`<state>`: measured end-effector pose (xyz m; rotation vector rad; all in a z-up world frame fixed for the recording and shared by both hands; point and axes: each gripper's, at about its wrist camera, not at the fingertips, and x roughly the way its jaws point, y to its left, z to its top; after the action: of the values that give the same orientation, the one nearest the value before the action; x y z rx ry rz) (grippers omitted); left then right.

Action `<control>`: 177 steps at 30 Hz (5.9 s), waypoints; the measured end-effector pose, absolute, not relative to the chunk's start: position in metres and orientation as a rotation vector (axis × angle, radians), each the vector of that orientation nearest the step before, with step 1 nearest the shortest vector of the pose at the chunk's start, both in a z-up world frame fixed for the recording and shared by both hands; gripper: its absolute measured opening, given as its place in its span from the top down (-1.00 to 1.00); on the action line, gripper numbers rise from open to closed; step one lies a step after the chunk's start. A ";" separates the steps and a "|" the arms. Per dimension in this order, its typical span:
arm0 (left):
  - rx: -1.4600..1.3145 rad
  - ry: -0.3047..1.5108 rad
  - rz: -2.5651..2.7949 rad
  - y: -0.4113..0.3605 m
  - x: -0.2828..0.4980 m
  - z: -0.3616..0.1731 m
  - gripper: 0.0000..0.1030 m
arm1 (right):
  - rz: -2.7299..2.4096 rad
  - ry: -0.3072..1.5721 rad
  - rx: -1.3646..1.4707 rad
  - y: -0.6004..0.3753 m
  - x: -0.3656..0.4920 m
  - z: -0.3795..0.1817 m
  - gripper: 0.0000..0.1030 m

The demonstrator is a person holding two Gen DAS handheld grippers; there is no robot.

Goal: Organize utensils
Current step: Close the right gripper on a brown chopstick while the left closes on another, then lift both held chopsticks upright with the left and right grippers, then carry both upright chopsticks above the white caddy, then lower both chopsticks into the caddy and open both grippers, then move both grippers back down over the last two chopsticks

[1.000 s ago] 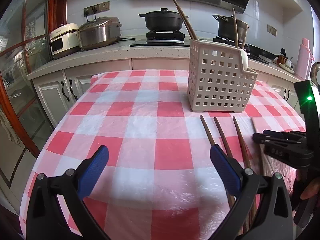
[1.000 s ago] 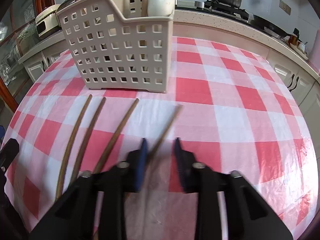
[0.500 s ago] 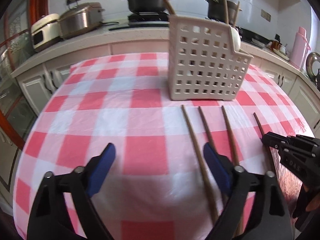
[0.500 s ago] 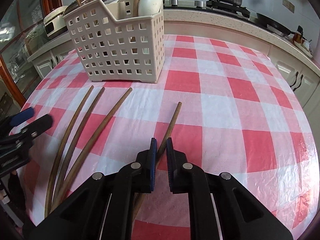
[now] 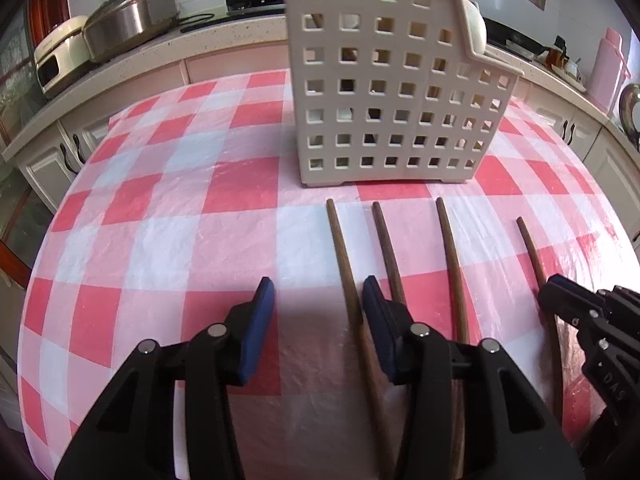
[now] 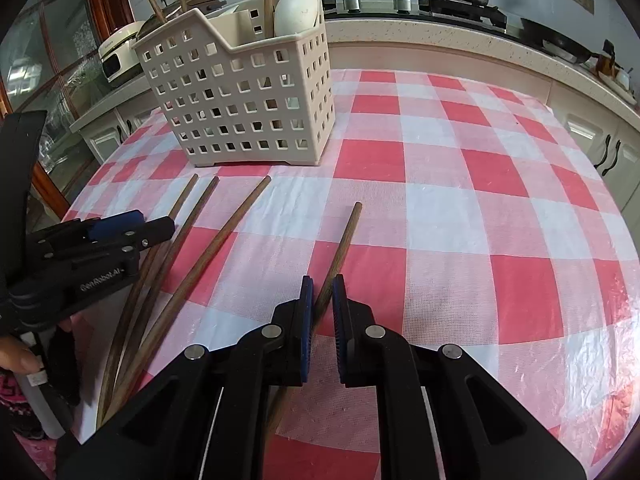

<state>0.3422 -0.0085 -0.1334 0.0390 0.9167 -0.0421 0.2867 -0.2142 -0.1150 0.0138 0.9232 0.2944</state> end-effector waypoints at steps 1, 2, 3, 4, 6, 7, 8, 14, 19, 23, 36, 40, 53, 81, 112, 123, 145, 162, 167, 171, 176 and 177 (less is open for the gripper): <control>0.045 0.915 -0.046 -0.010 0.342 -0.133 0.26 | 0.298 0.925 0.018 -0.215 0.287 -0.115 0.79; 0.049 0.917 -0.054 -0.012 0.342 -0.133 0.34 | 0.300 0.927 0.018 -0.215 0.287 -0.115 0.79; 0.050 0.918 -0.060 -0.013 0.341 -0.133 0.39 | 0.301 0.929 0.012 -0.214 0.288 -0.115 0.79; 0.055 0.917 -0.066 -0.015 0.341 -0.133 0.49 | 0.299 0.930 0.008 -0.214 0.288 -0.114 0.79; 0.077 0.911 -0.074 -0.019 0.339 -0.133 0.70 | 0.294 0.931 -0.005 -0.212 0.287 -0.114 0.79; 0.090 0.908 -0.078 -0.022 0.337 -0.133 0.83 | 0.289 0.930 -0.015 -0.210 0.287 -0.114 0.79; 0.100 0.907 -0.078 -0.024 0.336 -0.133 0.84 | 0.285 0.931 -0.021 -0.209 0.287 -0.115 0.79; 0.073 0.908 -0.088 -0.018 0.333 -0.133 0.87 | 0.259 0.929 -0.027 -0.208 0.284 -0.114 0.84; 0.044 0.879 -0.100 -0.008 0.322 -0.125 0.88 | 0.258 0.896 0.020 -0.214 0.277 -0.108 0.87; 0.032 0.847 -0.106 -0.005 0.311 -0.112 0.88 | 0.262 0.853 0.038 -0.217 0.271 -0.095 0.87; 0.005 0.697 -0.109 0.004 0.269 -0.054 0.88 | 0.281 0.696 0.048 -0.219 0.240 -0.040 0.87; 0.003 0.655 -0.104 0.008 0.254 -0.039 0.88 | 0.285 0.655 0.049 -0.218 0.229 -0.025 0.87; 0.019 0.523 -0.096 0.013 0.210 0.001 0.88 | 0.296 0.559 0.033 -0.212 0.196 0.013 0.88; 0.006 0.415 -0.087 0.021 0.178 0.036 0.89 | 0.323 0.456 -0.016 -0.194 0.170 0.049 0.88; 0.086 0.373 -0.099 -0.001 0.205 0.061 0.88 | 0.347 0.402 -0.090 -0.175 0.205 0.074 0.88; 0.031 0.358 -0.166 0.005 0.269 0.121 0.89 | 0.342 0.368 -0.053 -0.184 0.266 0.111 0.88; -0.016 0.407 -0.197 -0.006 0.394 0.139 0.89 | 0.372 0.453 -0.029 -0.173 0.366 0.106 0.88; -0.032 0.481 -0.102 0.023 0.384 0.079 0.27 | 0.330 0.551 0.019 -0.189 0.368 0.060 0.44; -0.020 0.439 -0.026 0.037 0.355 0.068 -0.45 | 0.327 0.595 0.034 -0.197 0.351 0.035 0.44; -0.022 0.437 0.027 0.047 0.335 0.048 -0.84 | 0.323 0.643 0.038 -0.196 0.338 0.007 0.43; 0.023 0.465 0.069 0.051 0.317 0.013 -0.90 | 0.329 0.721 0.061 -0.189 0.324 -0.034 0.31; 0.029 0.474 0.071 0.052 0.313 0.005 -0.90 | 0.330 0.731 0.063 -0.187 0.323 -0.040 0.25</control>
<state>0.3126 0.0521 0.0049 0.0289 0.4744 0.0713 0.3227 -0.1869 -0.0397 0.0626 0.7311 0.3302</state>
